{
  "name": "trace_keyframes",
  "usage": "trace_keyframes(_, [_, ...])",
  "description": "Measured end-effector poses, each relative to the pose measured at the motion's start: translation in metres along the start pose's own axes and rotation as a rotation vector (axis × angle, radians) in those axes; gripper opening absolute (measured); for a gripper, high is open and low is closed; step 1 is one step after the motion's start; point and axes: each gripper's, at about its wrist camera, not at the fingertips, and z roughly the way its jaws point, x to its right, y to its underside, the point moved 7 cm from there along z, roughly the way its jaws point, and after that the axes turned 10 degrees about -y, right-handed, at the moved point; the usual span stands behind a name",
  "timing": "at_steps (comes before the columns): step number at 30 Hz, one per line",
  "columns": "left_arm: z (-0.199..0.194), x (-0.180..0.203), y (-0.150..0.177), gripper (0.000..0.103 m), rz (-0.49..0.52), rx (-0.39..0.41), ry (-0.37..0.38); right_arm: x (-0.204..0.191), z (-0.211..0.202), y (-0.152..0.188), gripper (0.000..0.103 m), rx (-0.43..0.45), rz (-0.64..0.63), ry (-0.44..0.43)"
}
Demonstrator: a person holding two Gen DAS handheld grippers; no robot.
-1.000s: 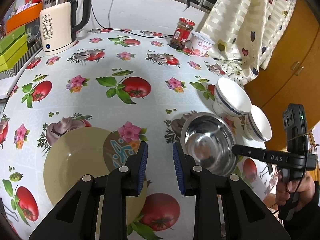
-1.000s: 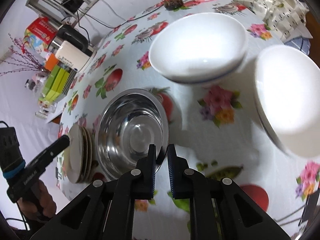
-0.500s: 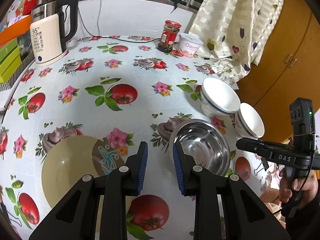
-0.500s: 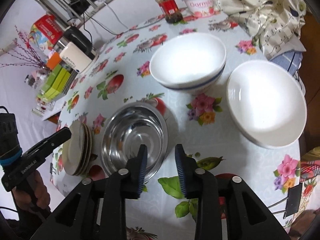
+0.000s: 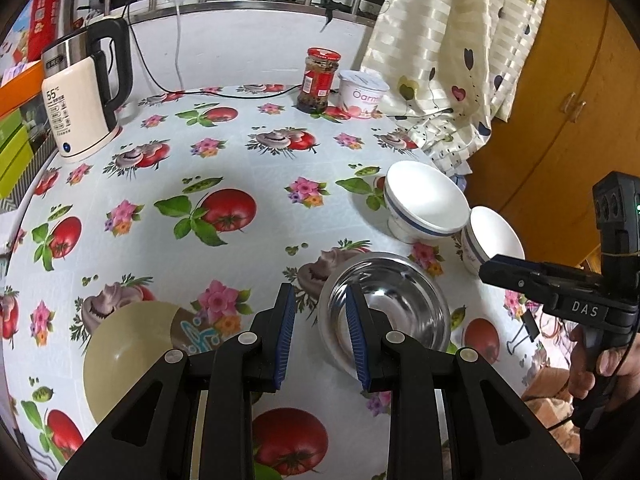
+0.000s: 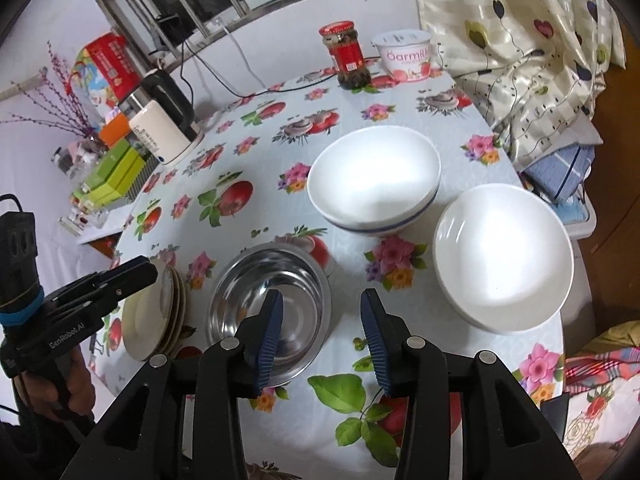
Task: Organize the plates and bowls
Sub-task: 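Move both grippers to the steel bowl and close on its rim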
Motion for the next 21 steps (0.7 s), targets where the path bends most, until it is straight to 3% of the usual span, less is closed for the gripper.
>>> trace_keyframes(21, [0.021,0.021,-0.01,0.027,0.024,-0.037,0.055,0.016,0.003,-0.016,0.041,0.013,0.034,0.02])
